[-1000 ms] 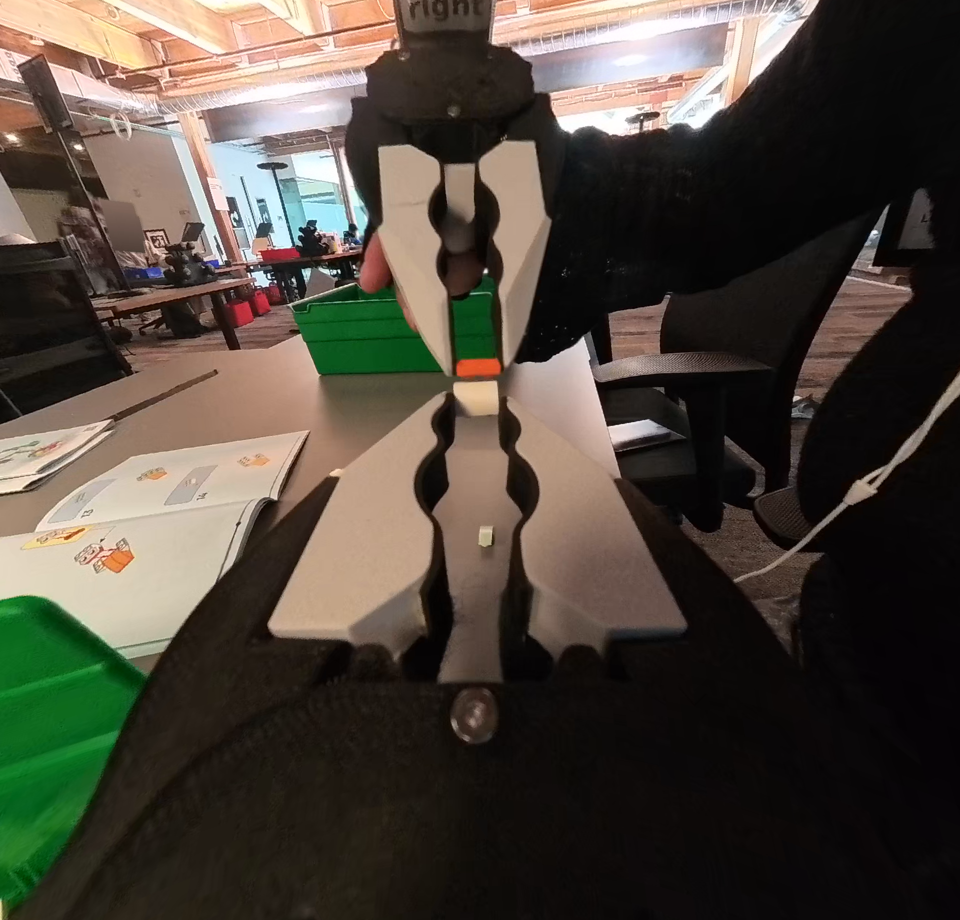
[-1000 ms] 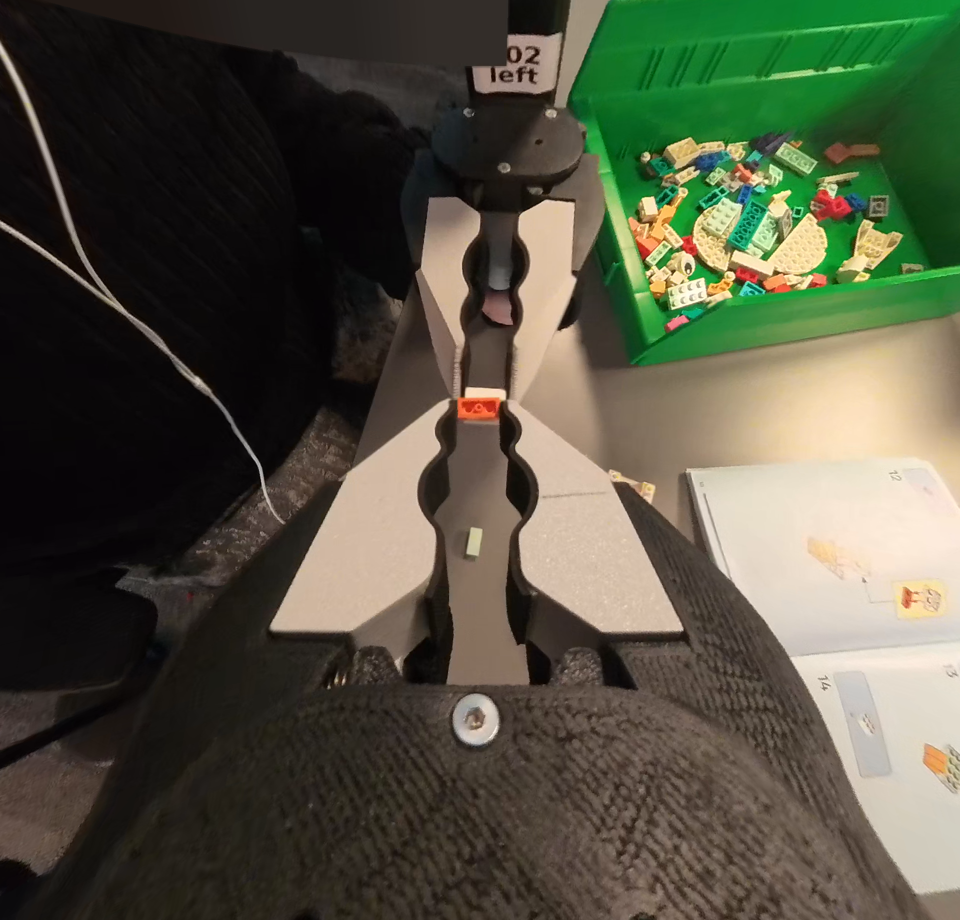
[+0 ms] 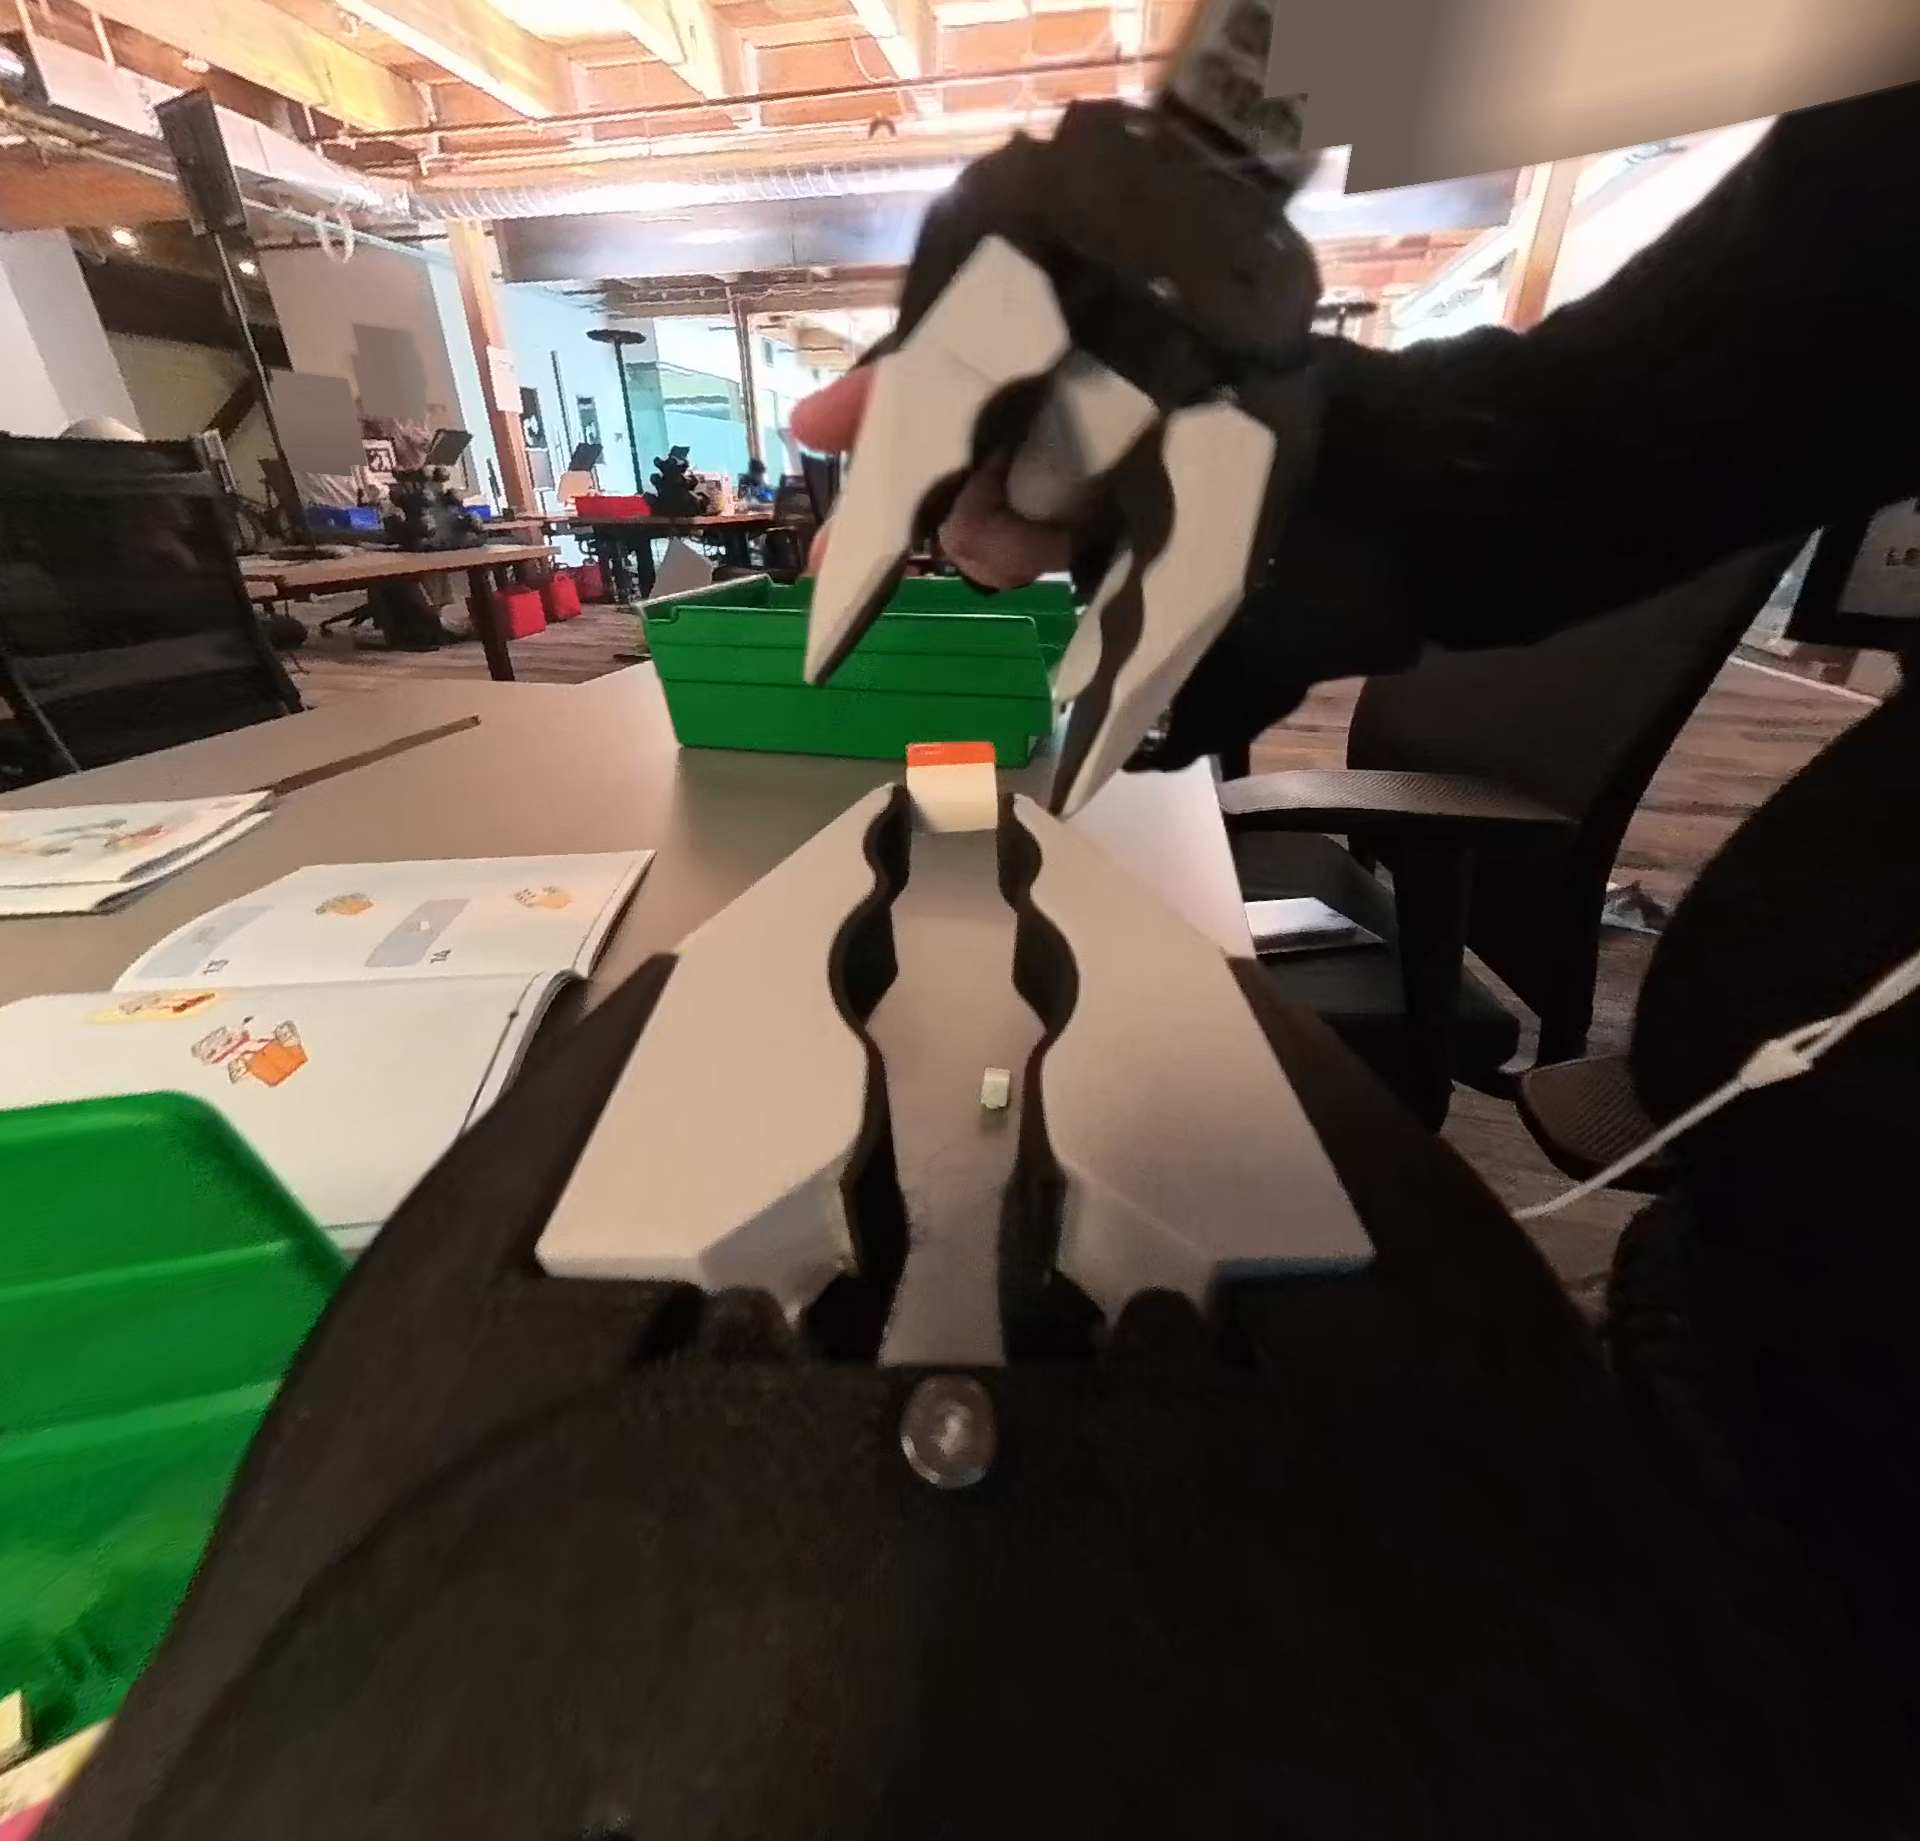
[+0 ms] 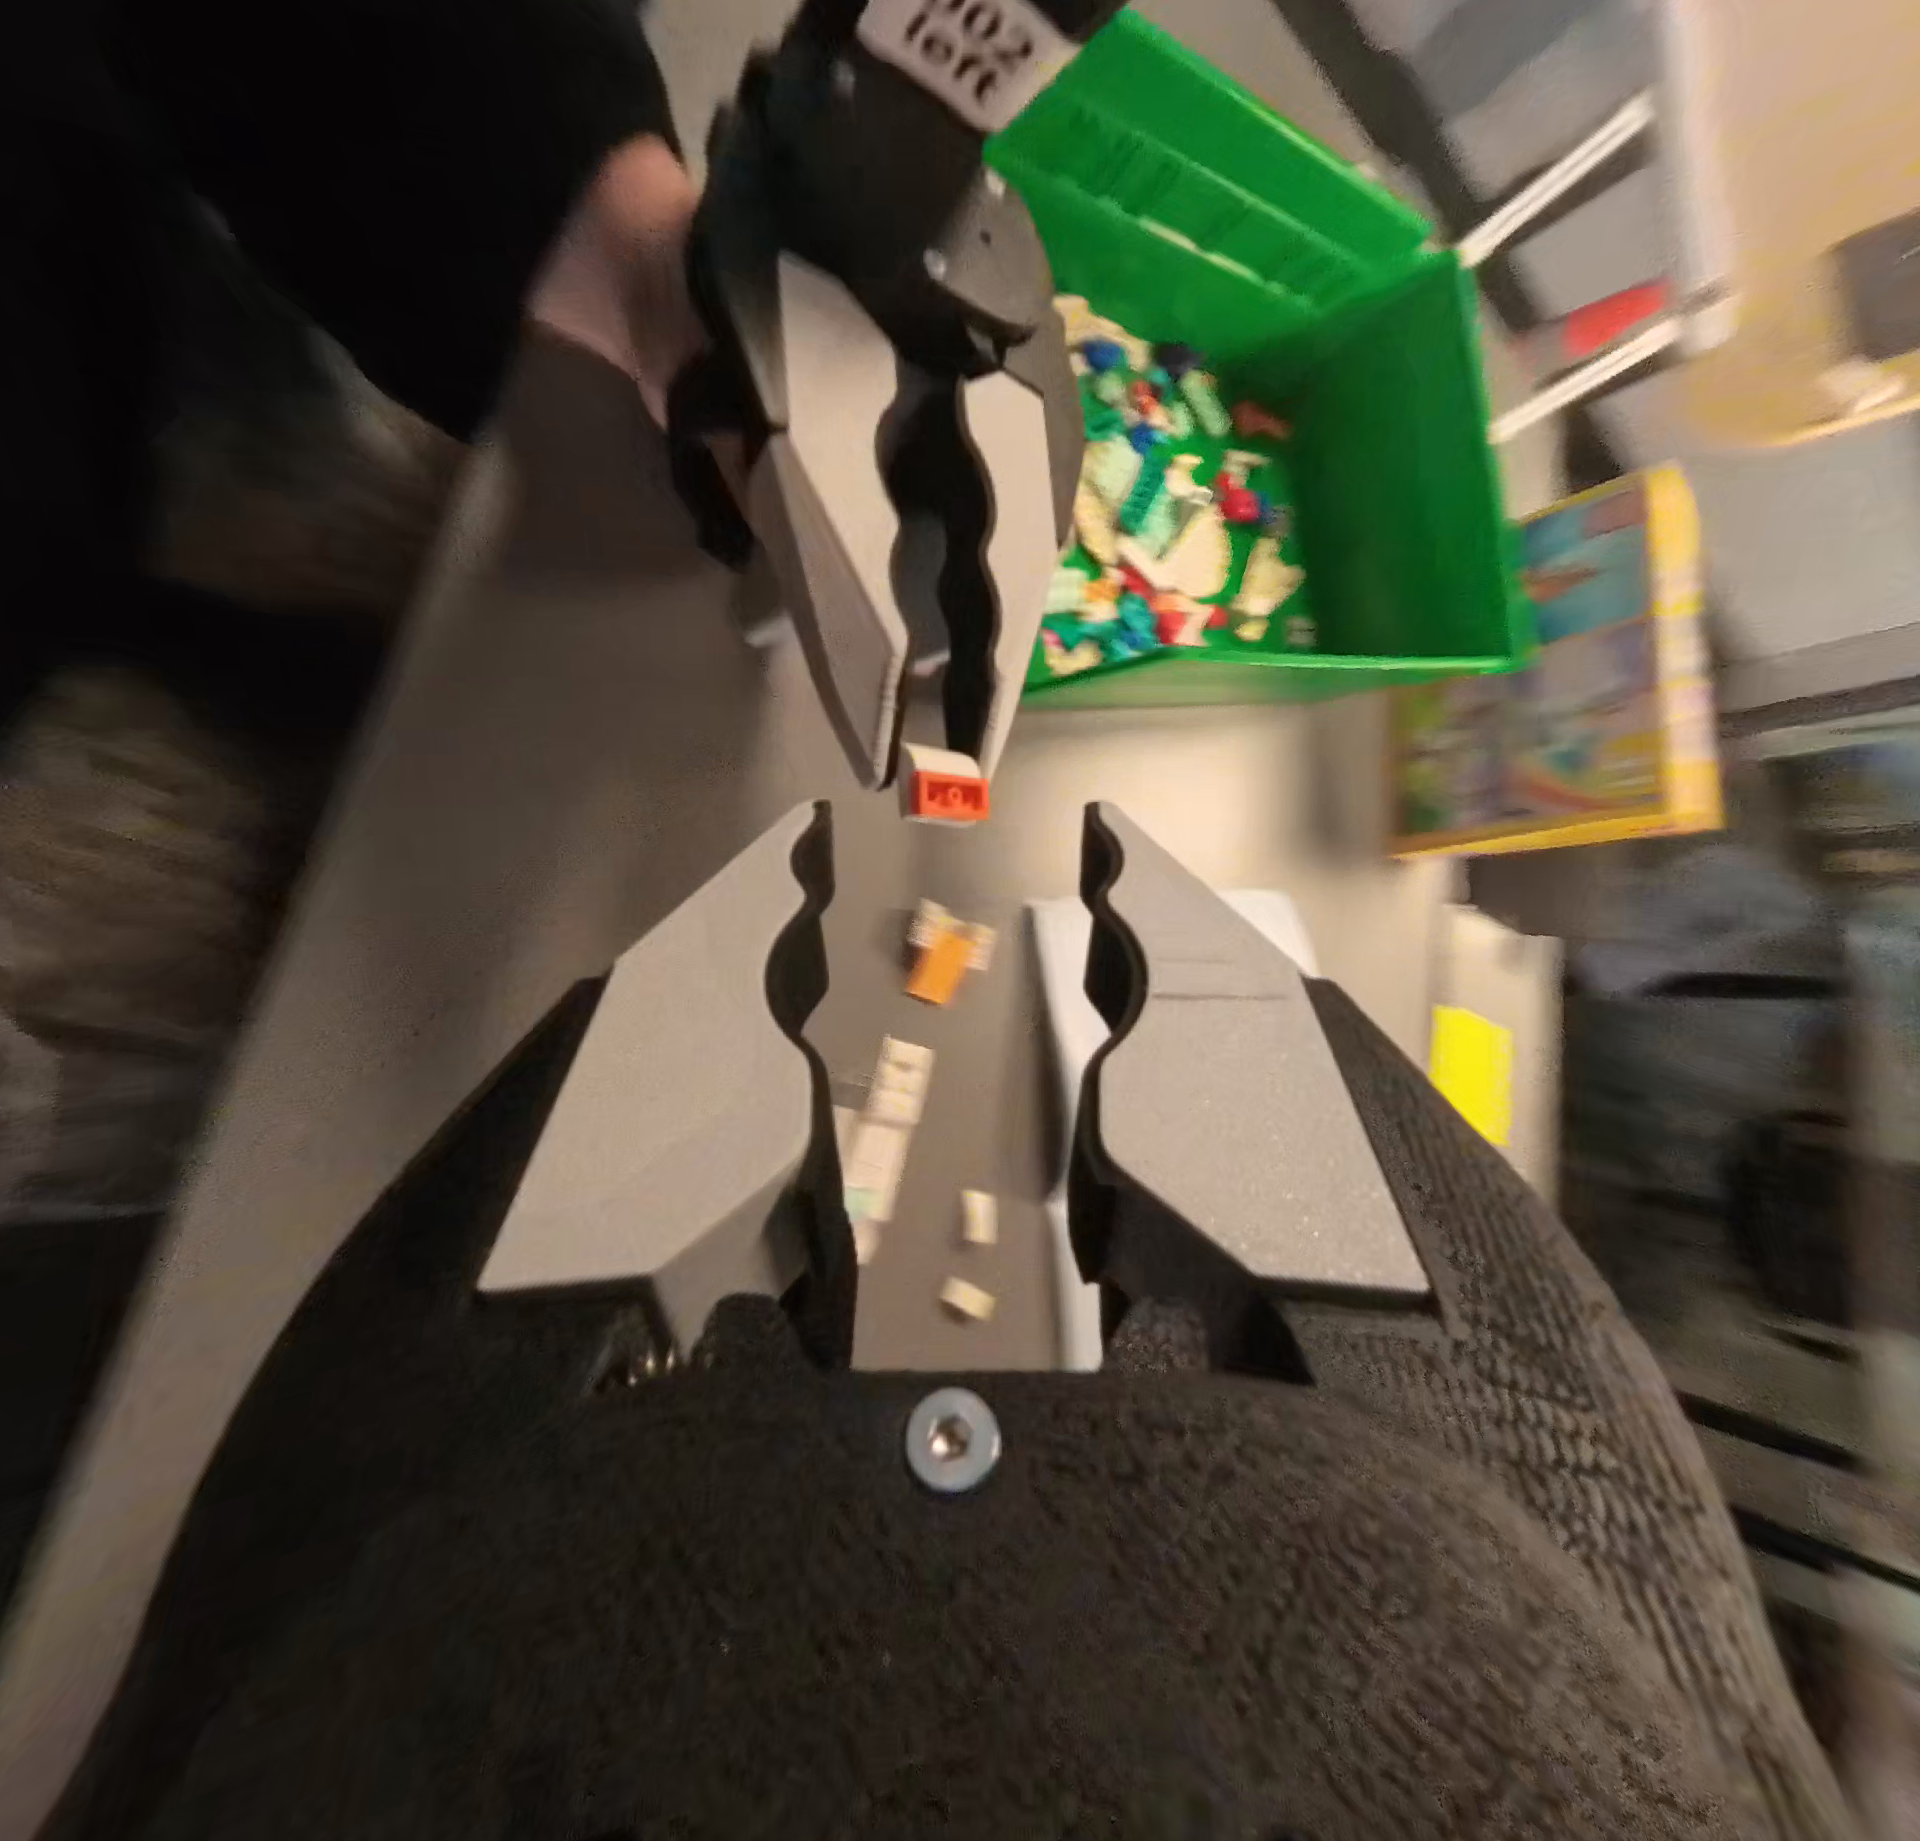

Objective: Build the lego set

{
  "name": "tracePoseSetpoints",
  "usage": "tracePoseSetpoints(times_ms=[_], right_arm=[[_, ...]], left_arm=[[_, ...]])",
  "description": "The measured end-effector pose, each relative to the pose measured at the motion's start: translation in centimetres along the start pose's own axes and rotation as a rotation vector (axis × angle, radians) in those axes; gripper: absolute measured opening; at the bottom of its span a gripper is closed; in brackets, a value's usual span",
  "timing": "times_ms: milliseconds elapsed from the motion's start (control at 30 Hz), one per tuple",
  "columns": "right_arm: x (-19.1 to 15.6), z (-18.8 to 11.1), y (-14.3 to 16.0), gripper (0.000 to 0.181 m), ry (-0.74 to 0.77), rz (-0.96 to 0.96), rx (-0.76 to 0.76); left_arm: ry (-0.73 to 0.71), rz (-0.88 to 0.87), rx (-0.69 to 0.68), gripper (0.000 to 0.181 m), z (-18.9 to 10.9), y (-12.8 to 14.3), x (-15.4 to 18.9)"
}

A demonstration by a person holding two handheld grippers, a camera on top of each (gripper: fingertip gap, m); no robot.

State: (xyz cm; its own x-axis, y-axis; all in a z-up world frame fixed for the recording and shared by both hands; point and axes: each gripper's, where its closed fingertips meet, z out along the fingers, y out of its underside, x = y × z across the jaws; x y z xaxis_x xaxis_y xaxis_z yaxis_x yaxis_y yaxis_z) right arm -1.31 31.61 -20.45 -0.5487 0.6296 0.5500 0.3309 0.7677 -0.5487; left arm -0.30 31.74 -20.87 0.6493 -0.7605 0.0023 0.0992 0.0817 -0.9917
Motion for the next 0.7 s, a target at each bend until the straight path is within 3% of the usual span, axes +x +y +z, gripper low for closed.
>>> tracePoseSetpoints(times_ms=[100, 267, 433, 700], right_arm=[[0.2, 0.3, 0.4, 0.039, 0.192, -0.263, -0.089], [0.9, 0.6, 1.0, 0.031, 0.377, -0.470, -0.212], [1.6, 0.8, 0.9, 0.026, 0.481, -0.508, -0.248], [1.5, 1.4, 0.6, 0.018, 0.512, -0.554, -0.253]], left_arm=[[0.000, -0.049, 0.011, 0.016, 0.1, -0.2, -0.4], [0.006, -0.092, 0.038, 0.016, 0.0, -0.7, -0.6], [-0.001, -0.100, 0.048, 0.016, 0.1, -1.0, -0.7], [-0.006, -0.097, 0.051, 0.016, 0.1, -1.2, -0.8]])
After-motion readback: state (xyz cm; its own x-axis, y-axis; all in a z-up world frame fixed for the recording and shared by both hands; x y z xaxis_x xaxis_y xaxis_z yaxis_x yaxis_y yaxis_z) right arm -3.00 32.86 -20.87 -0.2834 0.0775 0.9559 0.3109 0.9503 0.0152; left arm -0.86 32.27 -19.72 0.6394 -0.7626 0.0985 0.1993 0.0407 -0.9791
